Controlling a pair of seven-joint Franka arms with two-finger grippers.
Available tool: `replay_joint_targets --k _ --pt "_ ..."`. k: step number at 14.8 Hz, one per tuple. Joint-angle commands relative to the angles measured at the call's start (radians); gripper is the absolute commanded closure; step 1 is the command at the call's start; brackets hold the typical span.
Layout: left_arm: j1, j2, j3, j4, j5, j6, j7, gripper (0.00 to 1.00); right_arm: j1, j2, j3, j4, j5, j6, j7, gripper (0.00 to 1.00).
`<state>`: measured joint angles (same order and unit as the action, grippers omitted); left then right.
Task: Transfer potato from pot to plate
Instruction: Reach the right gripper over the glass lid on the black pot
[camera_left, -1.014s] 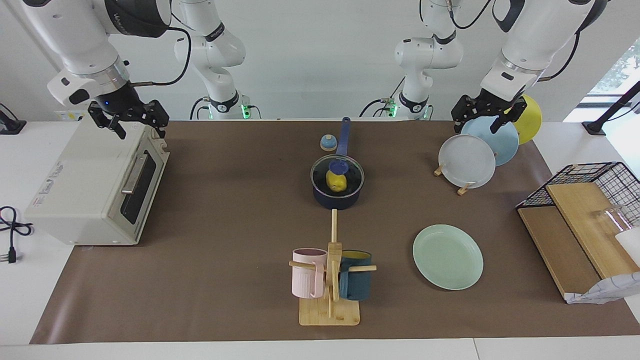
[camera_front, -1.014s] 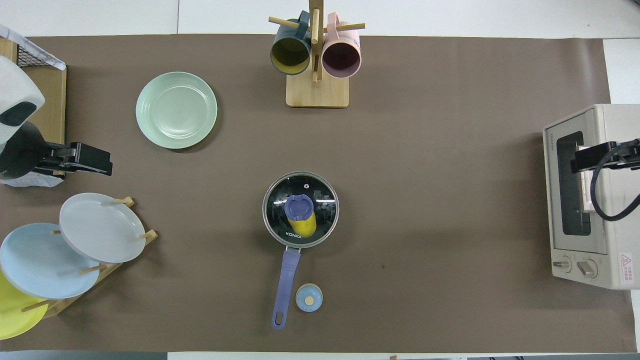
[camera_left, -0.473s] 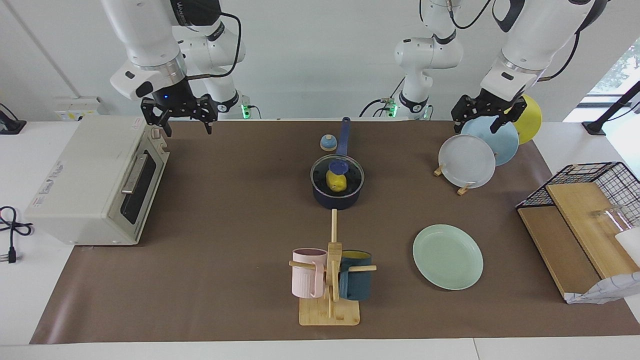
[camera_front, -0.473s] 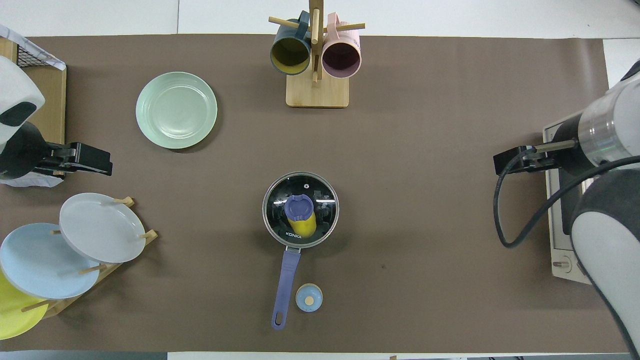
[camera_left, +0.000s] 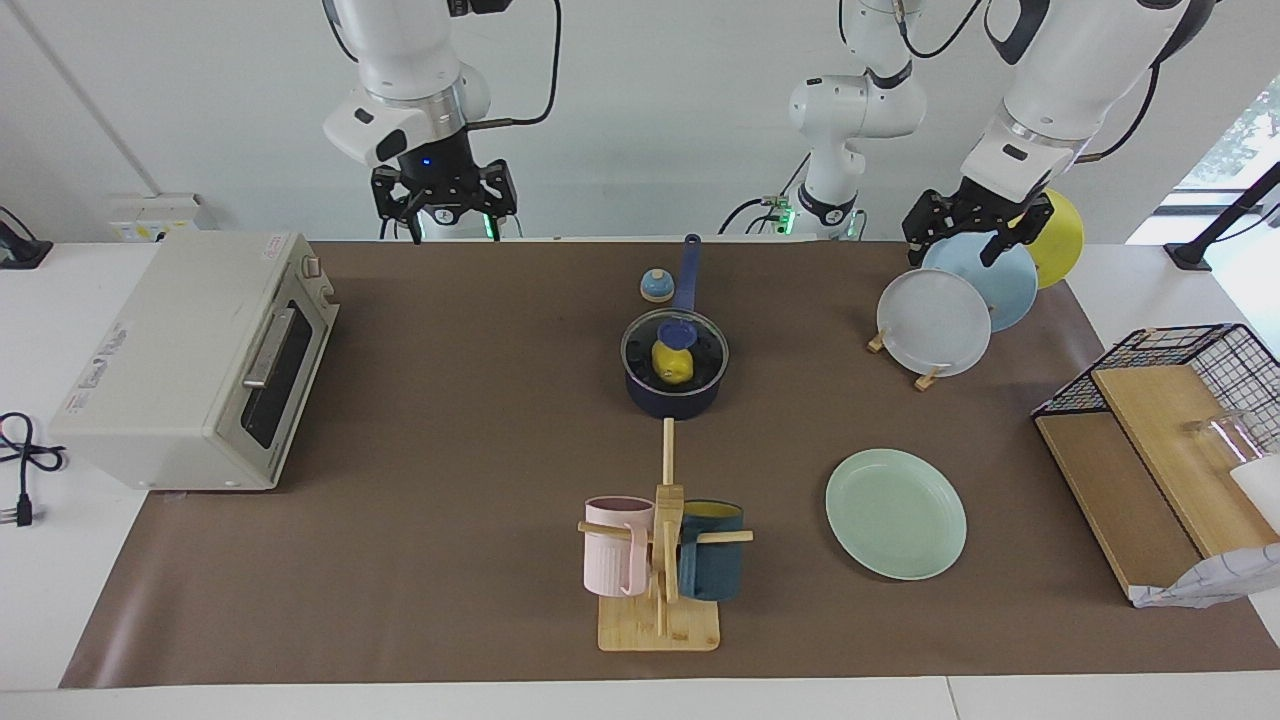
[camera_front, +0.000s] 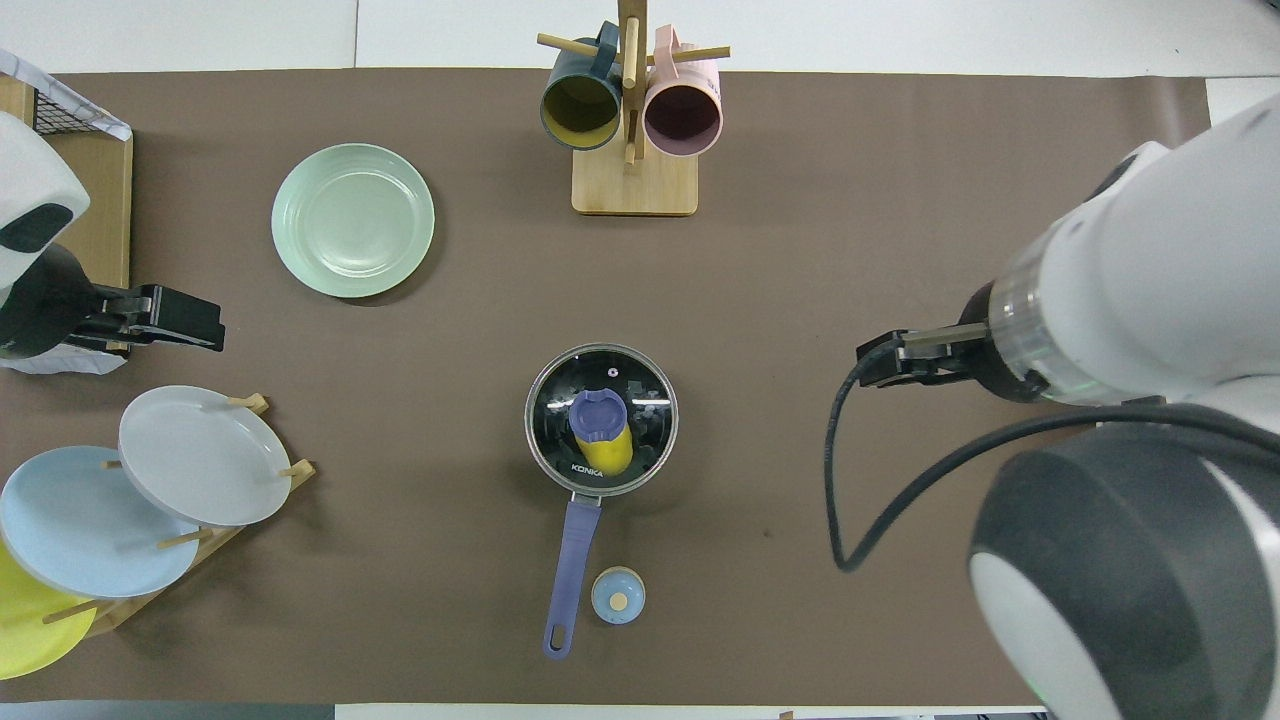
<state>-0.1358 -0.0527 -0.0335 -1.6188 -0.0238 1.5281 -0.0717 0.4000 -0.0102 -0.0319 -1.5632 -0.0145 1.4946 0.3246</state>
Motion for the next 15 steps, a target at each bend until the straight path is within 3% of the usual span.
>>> replay_joint_targets --k 1,6,11,15 --pt "0.007 -0.006 0.000 -0.001 -0.008 -0.014 -0.003 0.00 0.078 0.067 0.001 0.029 0.011 0.035 0.114 0.00" --pt "0.007 -0.006 0.000 0.000 -0.008 -0.014 -0.003 0.00 0.255 0.173 0.003 0.016 0.024 0.216 0.341 0.00" --pt "0.007 -0.006 0.000 0.000 -0.008 -0.014 -0.005 0.00 0.313 0.173 0.003 -0.104 0.016 0.347 0.376 0.00" --pt "0.007 -0.006 0.000 -0.001 -0.008 -0.014 -0.005 0.00 0.315 0.191 0.003 -0.126 0.018 0.456 0.386 0.00"
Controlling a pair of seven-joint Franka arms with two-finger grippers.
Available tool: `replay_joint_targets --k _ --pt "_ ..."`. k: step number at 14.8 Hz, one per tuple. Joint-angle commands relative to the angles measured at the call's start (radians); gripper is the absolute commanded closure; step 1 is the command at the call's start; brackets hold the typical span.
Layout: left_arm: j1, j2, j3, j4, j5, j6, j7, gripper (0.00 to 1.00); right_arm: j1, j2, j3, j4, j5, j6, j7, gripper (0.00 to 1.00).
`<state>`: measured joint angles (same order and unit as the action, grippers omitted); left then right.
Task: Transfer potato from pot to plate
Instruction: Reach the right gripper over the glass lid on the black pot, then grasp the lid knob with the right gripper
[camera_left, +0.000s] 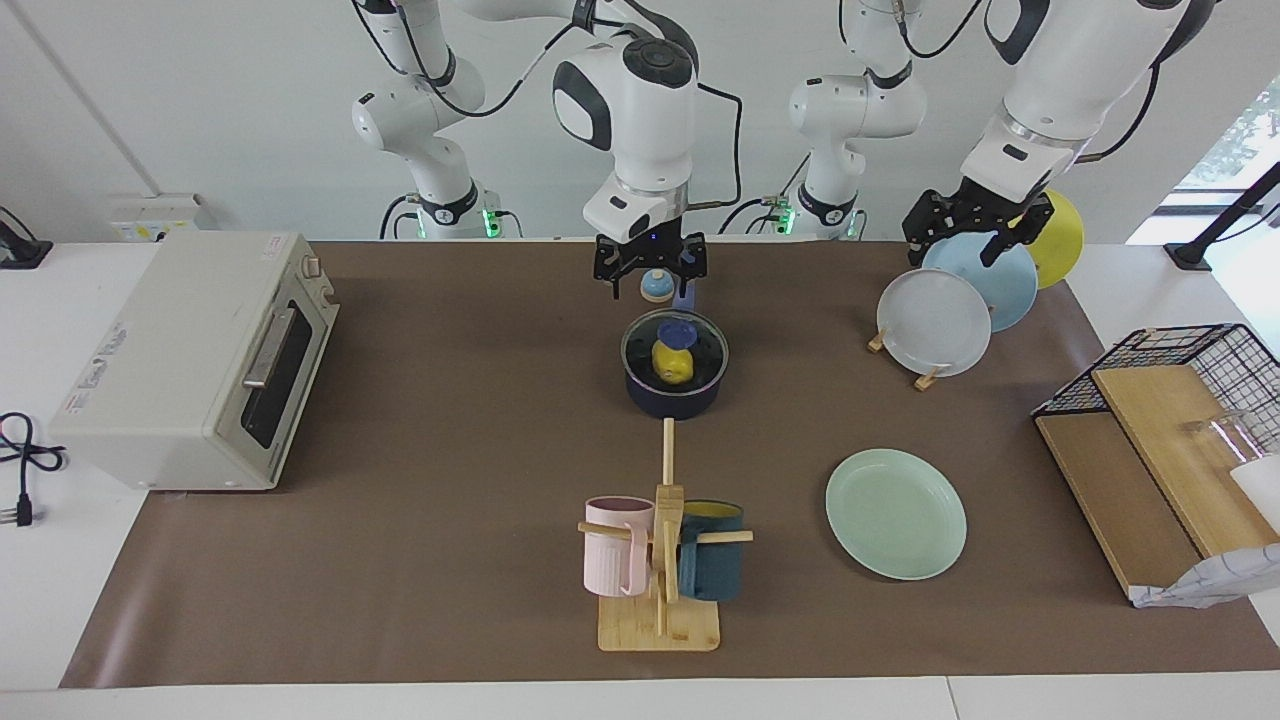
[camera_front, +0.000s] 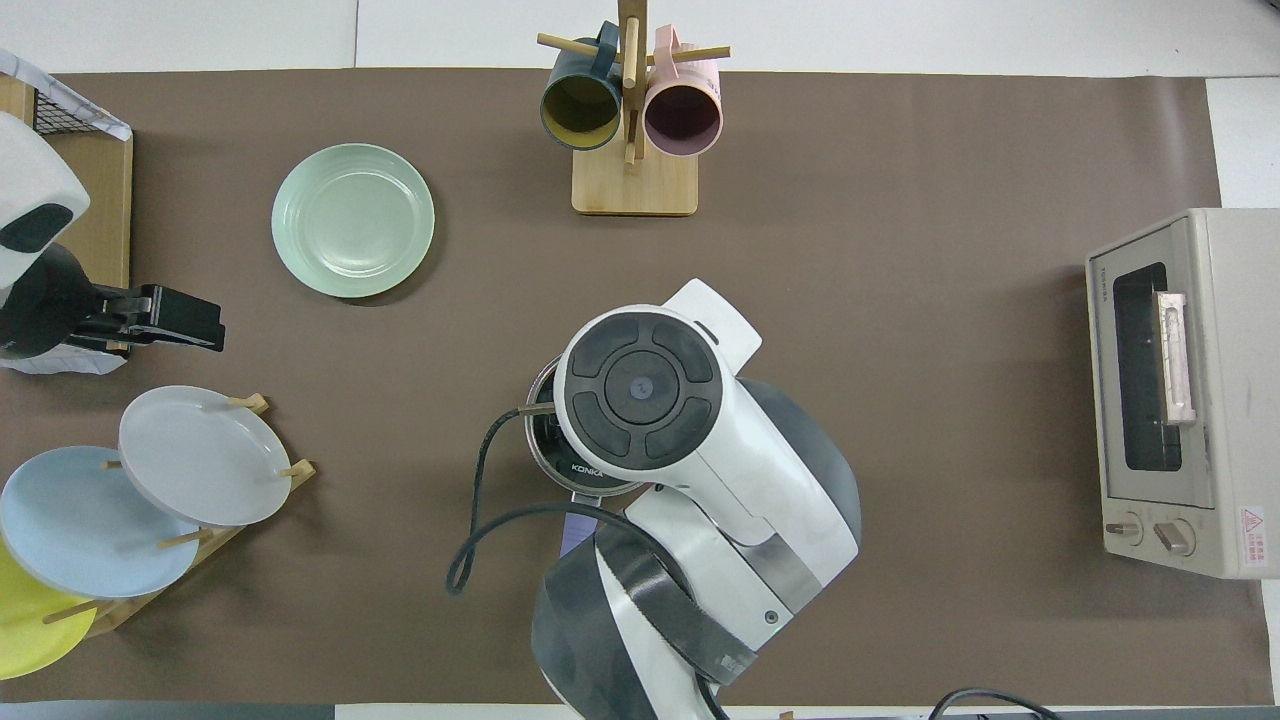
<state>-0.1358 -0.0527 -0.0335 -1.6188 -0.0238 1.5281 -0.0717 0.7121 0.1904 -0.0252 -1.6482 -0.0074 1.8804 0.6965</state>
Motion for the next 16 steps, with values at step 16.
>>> replay_joint_targets --k 16 --pt "0.007 -0.006 0.000 0.000 -0.008 -0.014 -0.003 0.00 0.061 0.170 -0.004 -0.016 -0.045 0.206 0.054 0.00"
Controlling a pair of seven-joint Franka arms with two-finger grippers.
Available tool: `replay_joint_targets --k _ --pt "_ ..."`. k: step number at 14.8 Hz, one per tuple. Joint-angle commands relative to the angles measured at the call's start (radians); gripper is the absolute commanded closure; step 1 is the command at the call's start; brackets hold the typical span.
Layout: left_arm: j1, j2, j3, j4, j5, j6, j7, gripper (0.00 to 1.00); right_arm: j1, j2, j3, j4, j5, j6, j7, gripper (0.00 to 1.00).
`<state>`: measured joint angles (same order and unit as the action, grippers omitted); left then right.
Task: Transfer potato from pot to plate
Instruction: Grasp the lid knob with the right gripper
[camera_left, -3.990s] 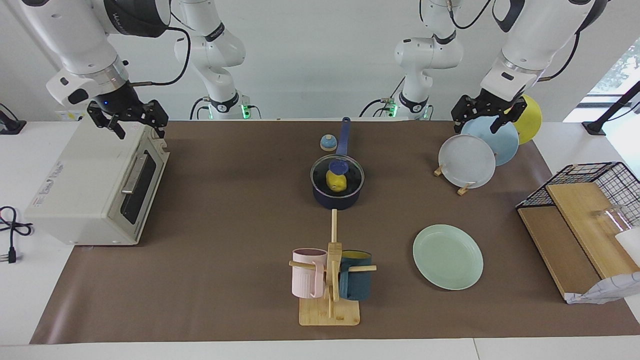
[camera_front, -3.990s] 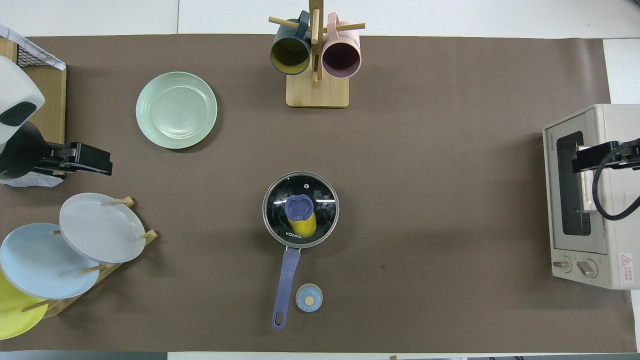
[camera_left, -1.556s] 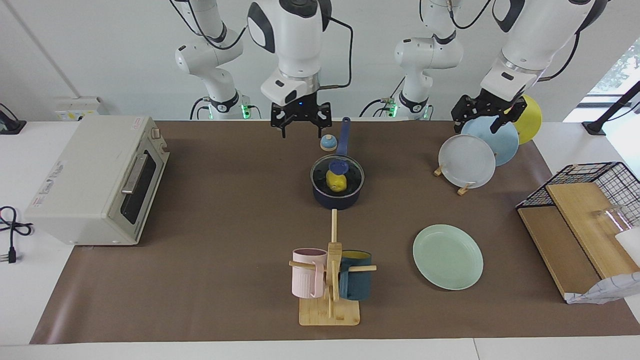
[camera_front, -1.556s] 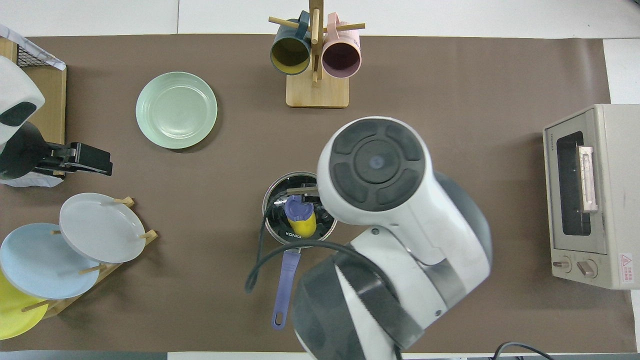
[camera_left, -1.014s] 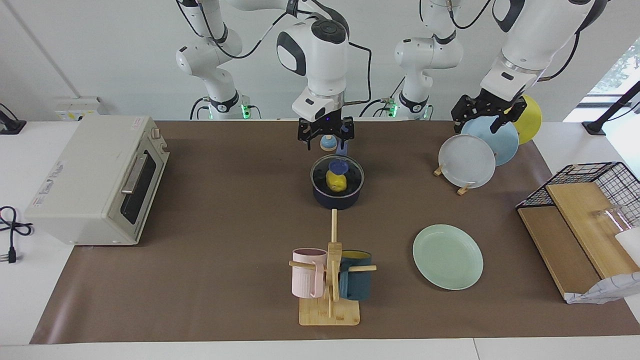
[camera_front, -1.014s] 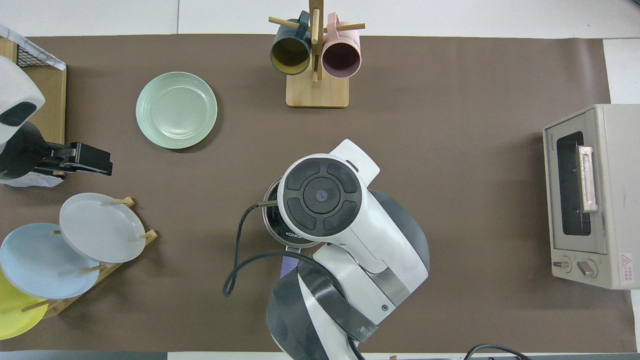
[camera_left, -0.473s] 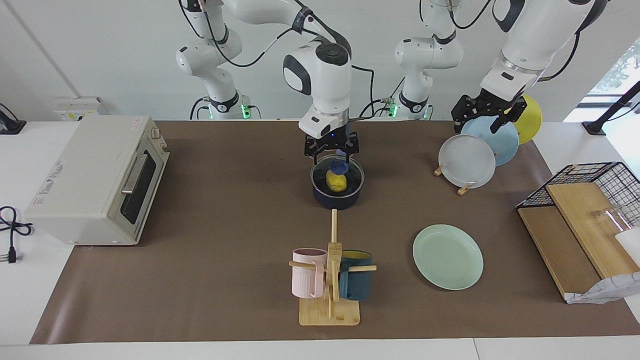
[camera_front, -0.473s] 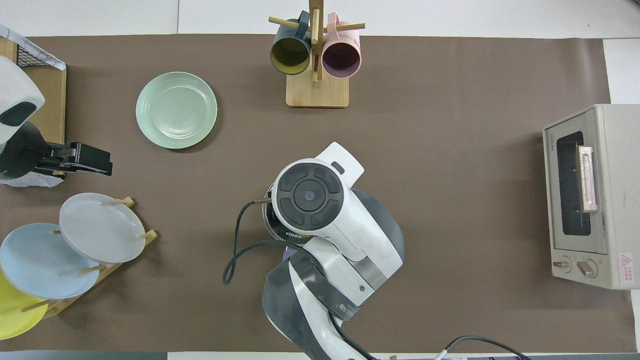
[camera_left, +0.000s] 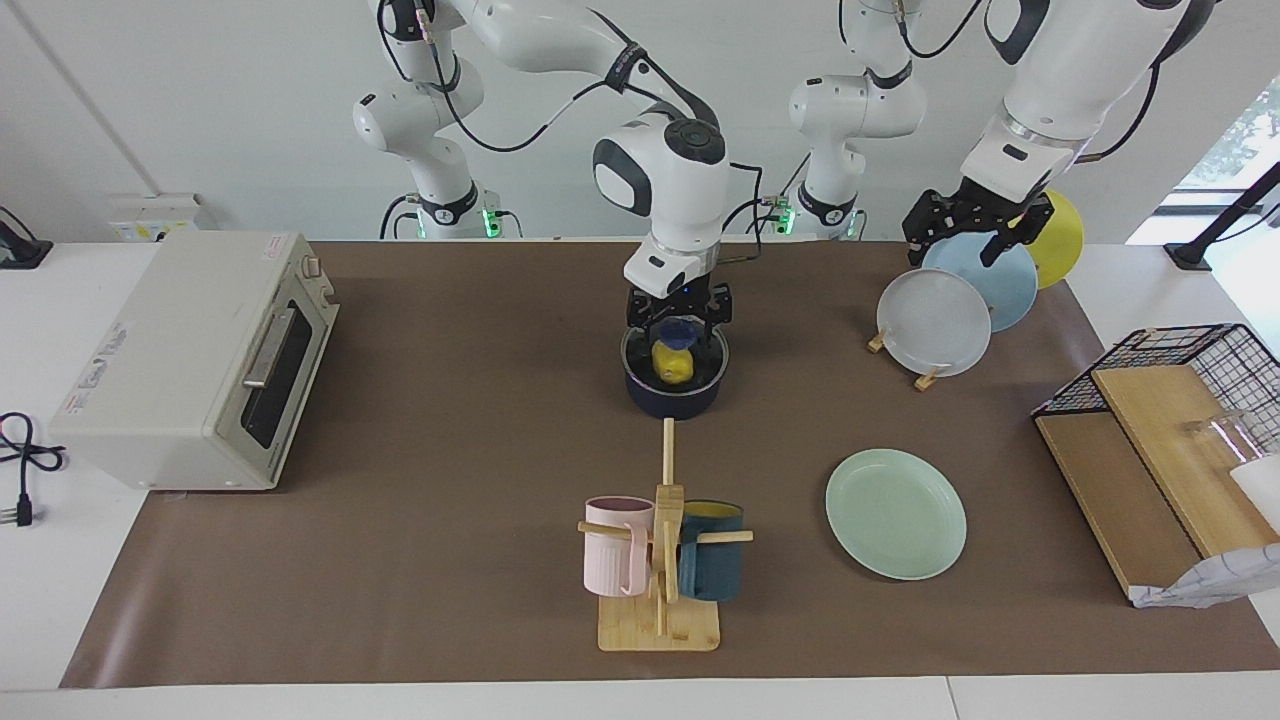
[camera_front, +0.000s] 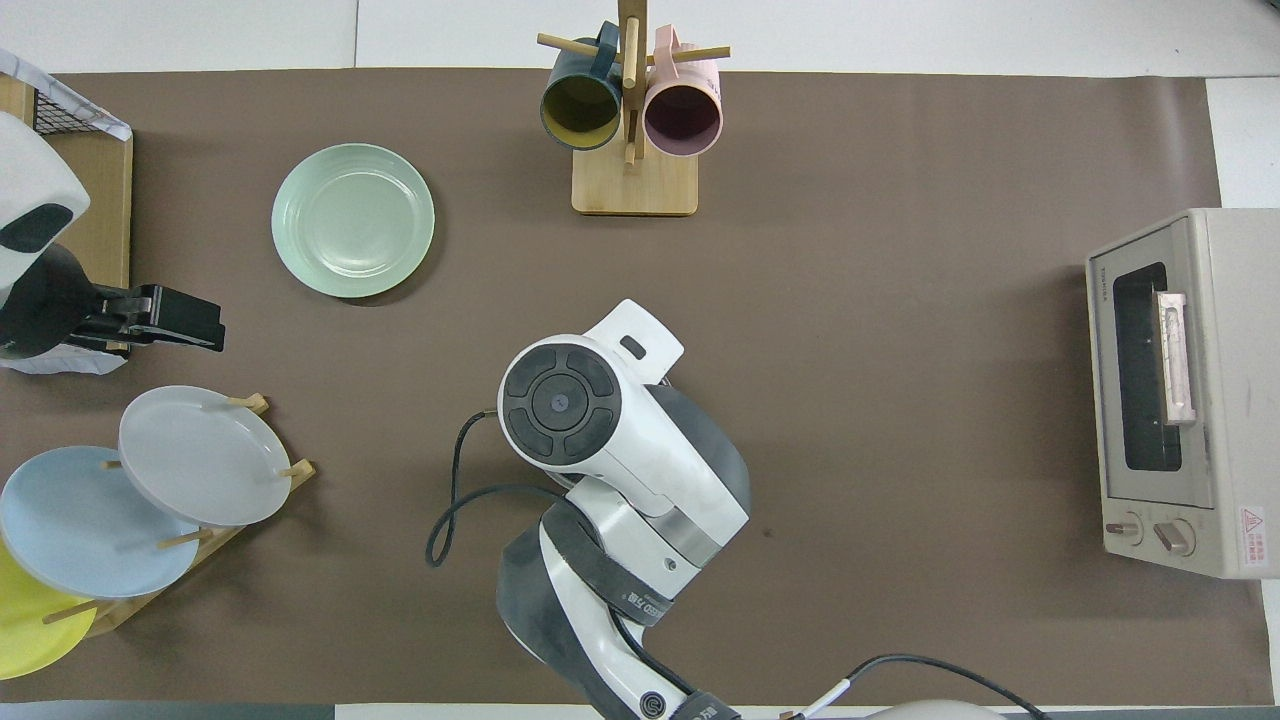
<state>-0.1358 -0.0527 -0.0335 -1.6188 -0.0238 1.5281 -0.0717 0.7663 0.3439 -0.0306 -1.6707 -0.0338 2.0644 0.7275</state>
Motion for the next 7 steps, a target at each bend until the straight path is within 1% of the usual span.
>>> replay_joint_targets --k 1,4,5,6,7 --pt "0.007 -0.006 0.000 0.000 -0.010 -0.014 -0.003 0.00 0.005 0.018 0.001 0.008 -0.018 0.014 0.021 0.00" --pt "0.007 -0.006 0.000 -0.001 -0.008 -0.011 -0.005 0.00 0.007 0.018 0.001 0.006 -0.020 0.006 0.021 0.00" --pt "0.007 -0.006 0.000 0.000 -0.008 -0.011 -0.005 0.00 0.007 0.018 0.001 0.008 -0.020 0.005 0.021 0.02" --pt "0.005 -0.006 0.000 0.000 -0.008 -0.011 -0.005 0.00 0.008 0.018 0.001 0.012 -0.020 0.003 0.021 0.13" --pt "0.007 -0.006 0.000 -0.001 -0.008 -0.013 -0.005 0.00 0.008 0.017 0.001 0.017 -0.020 0.000 0.020 0.25"
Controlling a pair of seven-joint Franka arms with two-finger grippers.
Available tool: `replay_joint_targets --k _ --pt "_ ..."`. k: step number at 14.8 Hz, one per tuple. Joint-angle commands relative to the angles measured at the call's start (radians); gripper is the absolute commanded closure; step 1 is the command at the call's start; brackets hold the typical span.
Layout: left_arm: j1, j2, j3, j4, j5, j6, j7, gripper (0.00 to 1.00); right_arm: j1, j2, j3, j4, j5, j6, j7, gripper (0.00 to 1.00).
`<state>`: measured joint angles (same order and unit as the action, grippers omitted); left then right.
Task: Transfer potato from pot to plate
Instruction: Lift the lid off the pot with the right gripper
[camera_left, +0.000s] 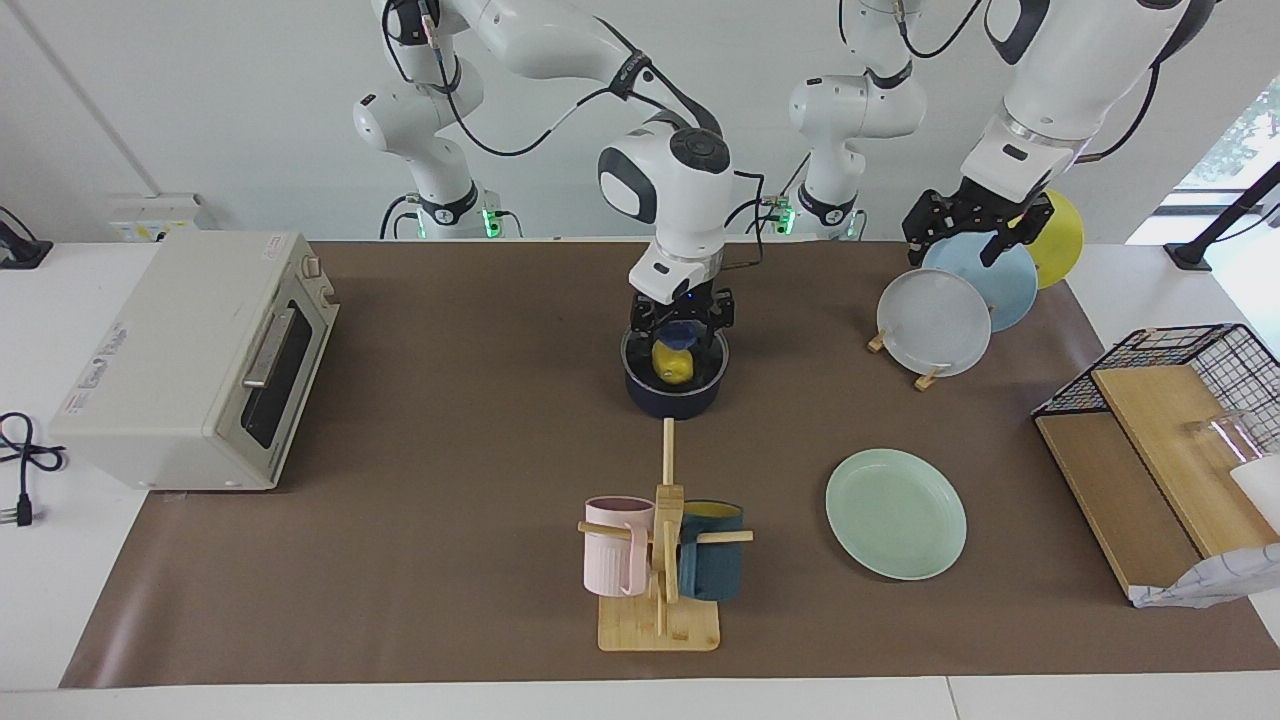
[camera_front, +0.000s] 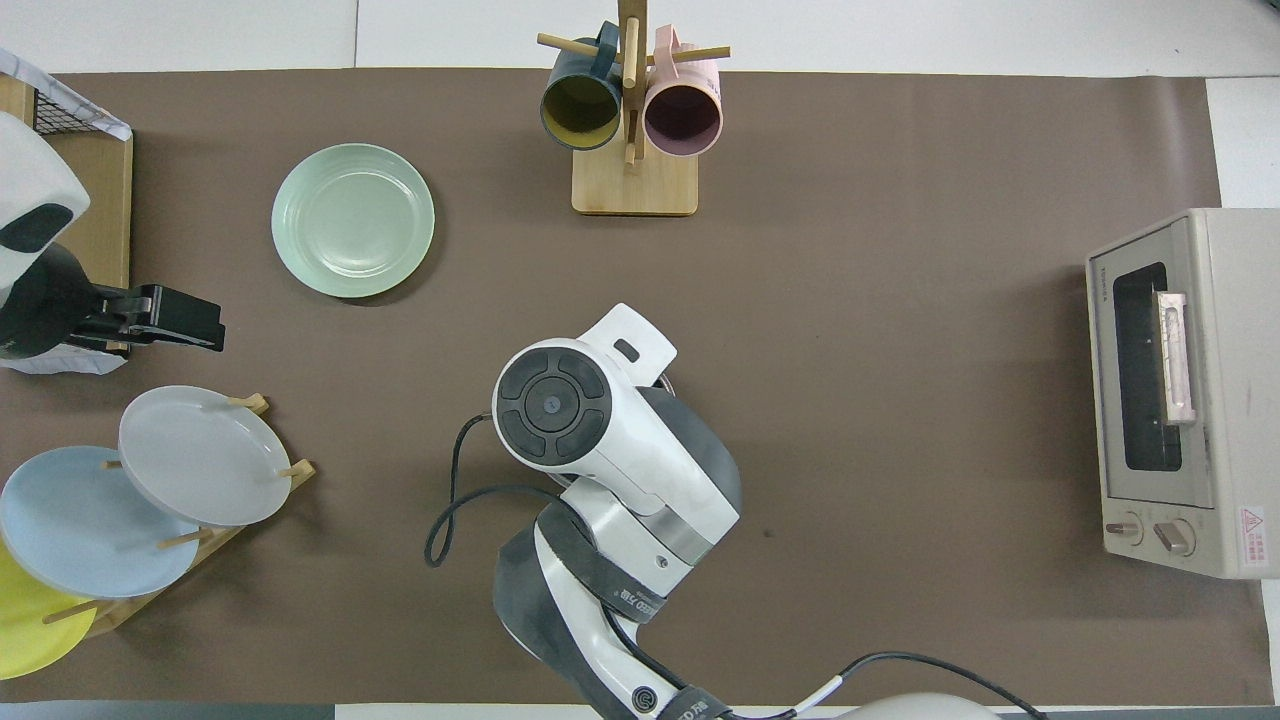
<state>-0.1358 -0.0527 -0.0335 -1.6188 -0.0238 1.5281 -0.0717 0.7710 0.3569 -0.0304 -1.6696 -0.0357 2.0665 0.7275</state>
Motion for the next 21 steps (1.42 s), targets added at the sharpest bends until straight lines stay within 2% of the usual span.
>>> replay_joint_targets --k 1,3,5,8,13,18,21 --pt "0.007 -0.006 0.000 0.000 -0.008 -0.008 -0.005 0.00 0.002 0.004 0.001 0.018 -0.018 -0.003 0.018 0.37" --pt "0.007 -0.006 0.000 -0.001 -0.008 -0.008 -0.005 0.00 0.002 0.004 0.001 0.024 -0.018 -0.014 0.018 0.55" --pt "0.007 -0.006 0.000 0.000 -0.008 -0.006 -0.003 0.00 0.004 0.004 0.001 0.024 -0.018 -0.019 0.018 0.60" --pt "0.005 -0.006 0.000 -0.001 -0.008 -0.016 -0.003 0.00 0.001 0.004 0.000 0.037 -0.019 -0.032 0.016 0.61" --pt "0.004 -0.006 0.000 0.000 -0.005 -0.005 -0.007 0.00 -0.048 -0.007 -0.002 0.175 -0.064 -0.233 -0.092 0.61" --pt "-0.011 -0.004 -0.011 -0.006 -0.002 0.020 -0.014 0.00 -0.232 -0.072 -0.002 0.137 -0.053 -0.279 -0.313 0.61" --pt "-0.112 0.013 -0.017 -0.033 -0.008 0.095 -0.184 0.00 -0.344 -0.105 0.000 0.052 -0.052 -0.264 -0.442 0.61"
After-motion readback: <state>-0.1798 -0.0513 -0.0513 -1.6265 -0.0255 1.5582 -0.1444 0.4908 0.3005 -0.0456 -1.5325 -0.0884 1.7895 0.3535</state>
